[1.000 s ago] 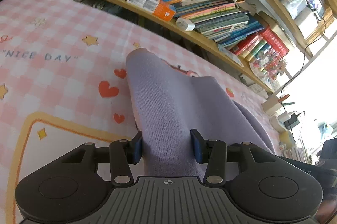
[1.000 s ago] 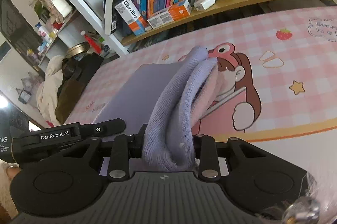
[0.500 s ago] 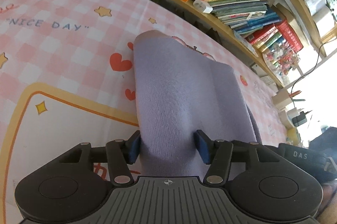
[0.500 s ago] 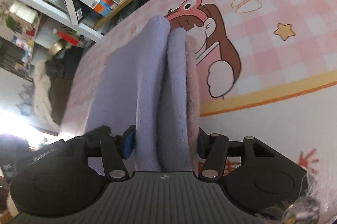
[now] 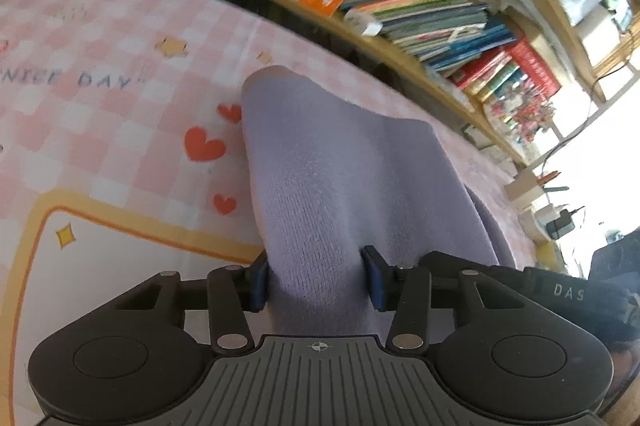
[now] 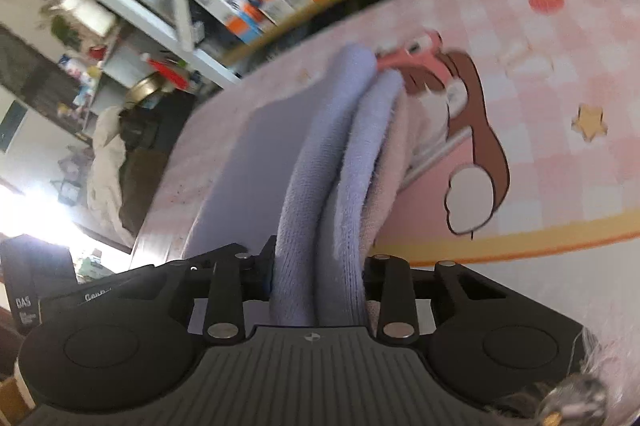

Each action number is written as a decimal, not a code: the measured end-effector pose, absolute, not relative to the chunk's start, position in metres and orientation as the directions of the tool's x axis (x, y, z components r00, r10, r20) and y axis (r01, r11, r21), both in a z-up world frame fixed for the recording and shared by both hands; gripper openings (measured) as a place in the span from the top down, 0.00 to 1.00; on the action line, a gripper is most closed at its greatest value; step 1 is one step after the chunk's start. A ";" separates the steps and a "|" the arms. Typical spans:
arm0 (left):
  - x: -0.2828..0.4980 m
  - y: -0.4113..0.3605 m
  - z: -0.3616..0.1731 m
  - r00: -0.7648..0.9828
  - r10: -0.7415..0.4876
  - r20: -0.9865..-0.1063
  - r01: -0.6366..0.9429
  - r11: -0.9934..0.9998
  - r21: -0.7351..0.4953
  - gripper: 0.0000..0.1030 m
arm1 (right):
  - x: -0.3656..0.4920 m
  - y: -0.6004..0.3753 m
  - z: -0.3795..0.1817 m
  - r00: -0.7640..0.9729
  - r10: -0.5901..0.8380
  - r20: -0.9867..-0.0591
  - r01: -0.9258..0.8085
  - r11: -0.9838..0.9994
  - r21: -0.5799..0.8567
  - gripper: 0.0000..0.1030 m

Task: Fold clothes

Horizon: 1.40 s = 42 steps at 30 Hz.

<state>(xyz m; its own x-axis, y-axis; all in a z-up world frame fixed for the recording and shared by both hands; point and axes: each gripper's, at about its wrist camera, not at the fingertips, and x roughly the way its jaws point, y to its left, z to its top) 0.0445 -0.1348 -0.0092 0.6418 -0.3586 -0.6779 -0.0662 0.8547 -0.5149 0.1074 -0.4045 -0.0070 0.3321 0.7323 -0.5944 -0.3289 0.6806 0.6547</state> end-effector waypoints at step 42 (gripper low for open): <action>-0.025 -0.202 0.079 0.810 -0.217 -0.546 -0.047 0.902 -0.428 0.57 | 0.070 -0.470 0.055 0.360 0.830 -0.427 -0.474 0.557 0.682 0.71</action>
<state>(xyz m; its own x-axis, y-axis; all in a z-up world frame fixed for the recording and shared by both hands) -0.0251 -0.2018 0.0790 0.8096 -0.2166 -0.5455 -0.0471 0.9024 -0.4283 0.0702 -0.4698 0.0546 0.3602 0.8295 -0.4268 -0.4744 0.5568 0.6818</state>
